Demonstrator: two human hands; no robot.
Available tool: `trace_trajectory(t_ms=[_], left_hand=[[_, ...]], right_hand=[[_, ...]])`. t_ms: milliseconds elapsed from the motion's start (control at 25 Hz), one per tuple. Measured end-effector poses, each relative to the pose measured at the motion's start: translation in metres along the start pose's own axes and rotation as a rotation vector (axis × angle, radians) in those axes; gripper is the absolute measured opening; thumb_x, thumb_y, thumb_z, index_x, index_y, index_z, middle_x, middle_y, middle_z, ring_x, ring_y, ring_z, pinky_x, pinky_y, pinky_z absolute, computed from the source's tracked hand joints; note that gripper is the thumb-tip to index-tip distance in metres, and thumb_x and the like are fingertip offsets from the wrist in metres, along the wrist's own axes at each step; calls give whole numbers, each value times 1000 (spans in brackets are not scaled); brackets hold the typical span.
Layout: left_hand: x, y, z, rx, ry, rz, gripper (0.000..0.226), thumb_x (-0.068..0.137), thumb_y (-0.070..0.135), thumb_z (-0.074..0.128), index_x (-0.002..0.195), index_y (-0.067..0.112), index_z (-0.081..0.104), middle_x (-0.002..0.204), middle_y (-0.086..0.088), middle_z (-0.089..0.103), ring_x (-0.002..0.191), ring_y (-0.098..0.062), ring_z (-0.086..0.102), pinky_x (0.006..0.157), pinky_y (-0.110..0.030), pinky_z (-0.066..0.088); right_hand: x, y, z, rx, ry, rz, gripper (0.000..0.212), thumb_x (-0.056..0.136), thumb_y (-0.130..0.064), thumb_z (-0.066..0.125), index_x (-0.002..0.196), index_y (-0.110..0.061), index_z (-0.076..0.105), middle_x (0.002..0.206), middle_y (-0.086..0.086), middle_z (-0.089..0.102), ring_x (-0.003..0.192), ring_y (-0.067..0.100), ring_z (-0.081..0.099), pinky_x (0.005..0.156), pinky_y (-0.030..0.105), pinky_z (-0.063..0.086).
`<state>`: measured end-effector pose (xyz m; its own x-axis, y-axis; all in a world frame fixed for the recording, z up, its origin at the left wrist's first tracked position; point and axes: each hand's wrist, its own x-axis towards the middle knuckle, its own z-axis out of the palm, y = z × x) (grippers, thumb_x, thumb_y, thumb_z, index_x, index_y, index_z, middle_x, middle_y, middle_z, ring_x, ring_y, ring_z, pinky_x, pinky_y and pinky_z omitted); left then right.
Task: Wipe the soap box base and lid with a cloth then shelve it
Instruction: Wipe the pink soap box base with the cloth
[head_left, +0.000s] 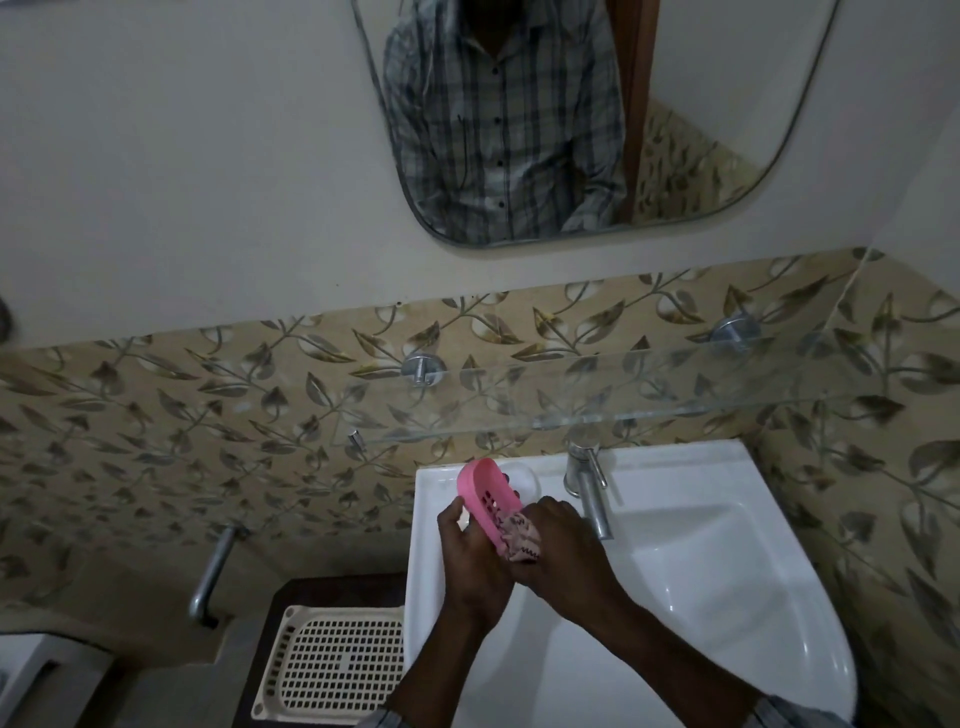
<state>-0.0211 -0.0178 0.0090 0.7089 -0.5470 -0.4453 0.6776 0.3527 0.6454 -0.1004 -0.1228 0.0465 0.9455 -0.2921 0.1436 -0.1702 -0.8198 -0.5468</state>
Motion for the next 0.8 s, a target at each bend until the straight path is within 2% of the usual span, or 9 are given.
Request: trace_trajectory(t_ms=[80, 160, 240, 320, 400, 520, 640, 720, 800], left_hand=[[2, 13, -6, -171, -56, -91, 89, 82, 76, 41, 131, 4, 62, 129, -25, 62, 116, -40, 63, 95, -50, 54], [5, 30, -13, -227, -142, -283, 104, 78, 84, 39, 135, -2, 56, 134, -33, 57, 119, -49, 58, 93, -63, 51], [9, 42, -19, -139, -300, -473, 113, 73, 84, 46, 147, -2, 41, 142, -33, 48, 124, -50, 52, 100, -69, 41], [12, 48, -21, 3, -407, -596, 105, 79, 77, 49, 152, 3, 33, 145, -31, 44, 130, -51, 43, 109, -70, 26], [13, 46, -22, 60, -436, -669, 85, 89, 61, 51, 149, 2, 38, 142, -34, 46, 130, -55, 40, 112, -69, 23], [12, 28, -27, -19, -346, -577, 67, 88, 40, 63, 140, -1, 51, 136, -31, 56, 120, -50, 56, 108, -63, 36], [6, 20, -30, 23, -279, -513, 57, 86, 34, 69, 128, -3, 62, 123, -25, 67, 107, -38, 68, 99, -49, 51], [10, 25, -29, 33, -256, -513, 52, 88, 36, 63, 124, -2, 66, 120, -24, 68, 103, -38, 68, 97, -49, 51], [13, 30, -26, 33, -217, -493, 53, 90, 38, 58, 126, 0, 64, 119, -24, 67, 103, -38, 66, 96, -51, 49]], right_hand=[[1, 23, -1, -152, 111, -278, 41, 63, -35, 70, 100, -18, 64, 92, 1, 64, 81, 23, 58, 72, 37, 51], [3, 46, -4, -218, 143, -533, 35, 66, -27, 70, 99, -16, 63, 94, 3, 63, 81, 24, 54, 77, 37, 47], [4, 53, -7, -304, 42, -728, 21, 78, -20, 63, 97, -12, 64, 96, 7, 62, 83, 27, 54, 78, 40, 47], [13, 61, -14, -392, 32, -857, 18, 88, -14, 48, 95, -10, 65, 93, 10, 62, 83, 29, 55, 78, 43, 48], [23, 63, -29, -427, 67, -873, 26, 92, -11, 43, 95, -10, 68, 93, 10, 65, 84, 29, 59, 82, 43, 48], [13, 54, -15, -380, 107, -729, 19, 84, -17, 58, 97, -13, 71, 94, 9, 68, 85, 30, 63, 82, 41, 50], [-5, 45, 3, -306, -87, -739, 23, 79, -20, 67, 101, -15, 67, 98, 7, 67, 91, 28, 58, 84, 42, 49], [2, 47, -7, -355, -39, -731, 24, 81, -21, 57, 100, -14, 69, 97, 7, 68, 91, 28, 57, 86, 41, 49], [9, 45, -9, -244, 17, -538, 27, 76, -24, 54, 92, -15, 74, 90, 2, 69, 85, 23, 61, 87, 42, 51]])
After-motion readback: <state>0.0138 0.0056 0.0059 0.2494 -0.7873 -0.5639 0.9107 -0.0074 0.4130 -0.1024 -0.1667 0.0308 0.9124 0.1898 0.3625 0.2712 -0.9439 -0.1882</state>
